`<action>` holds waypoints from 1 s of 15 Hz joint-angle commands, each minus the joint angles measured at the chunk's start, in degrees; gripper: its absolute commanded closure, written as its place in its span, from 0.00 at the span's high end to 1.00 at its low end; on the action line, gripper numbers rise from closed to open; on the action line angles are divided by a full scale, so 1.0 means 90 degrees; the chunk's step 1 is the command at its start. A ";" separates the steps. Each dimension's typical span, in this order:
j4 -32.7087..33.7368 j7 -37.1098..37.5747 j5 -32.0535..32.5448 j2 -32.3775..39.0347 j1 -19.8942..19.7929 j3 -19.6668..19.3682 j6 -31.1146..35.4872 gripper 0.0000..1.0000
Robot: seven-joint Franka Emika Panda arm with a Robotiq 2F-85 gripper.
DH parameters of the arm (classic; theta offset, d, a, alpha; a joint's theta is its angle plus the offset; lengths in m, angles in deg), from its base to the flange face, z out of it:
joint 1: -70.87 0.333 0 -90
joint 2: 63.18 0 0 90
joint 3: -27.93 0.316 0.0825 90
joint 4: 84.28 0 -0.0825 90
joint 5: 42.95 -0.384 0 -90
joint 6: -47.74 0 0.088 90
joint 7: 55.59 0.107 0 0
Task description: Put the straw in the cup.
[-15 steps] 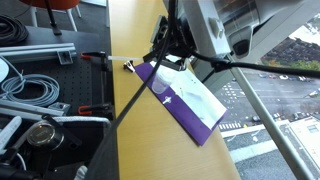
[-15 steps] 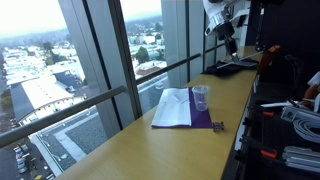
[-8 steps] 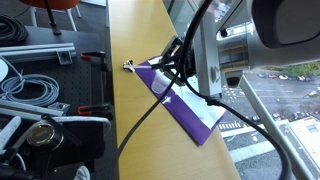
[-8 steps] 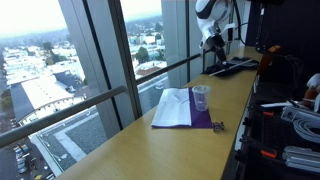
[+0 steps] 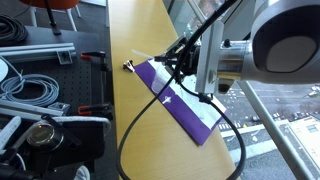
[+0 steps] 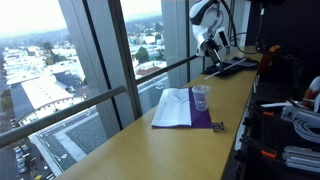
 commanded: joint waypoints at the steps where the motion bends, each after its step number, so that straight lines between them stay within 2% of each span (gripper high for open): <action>1: 0.0453 0.0614 -0.0251 0.0365 -0.0182 0.0151 -0.0405 0.00; 15: 0.1481 0.1136 -0.0870 0.1466 -0.0492 0.0385 -0.0820 0.00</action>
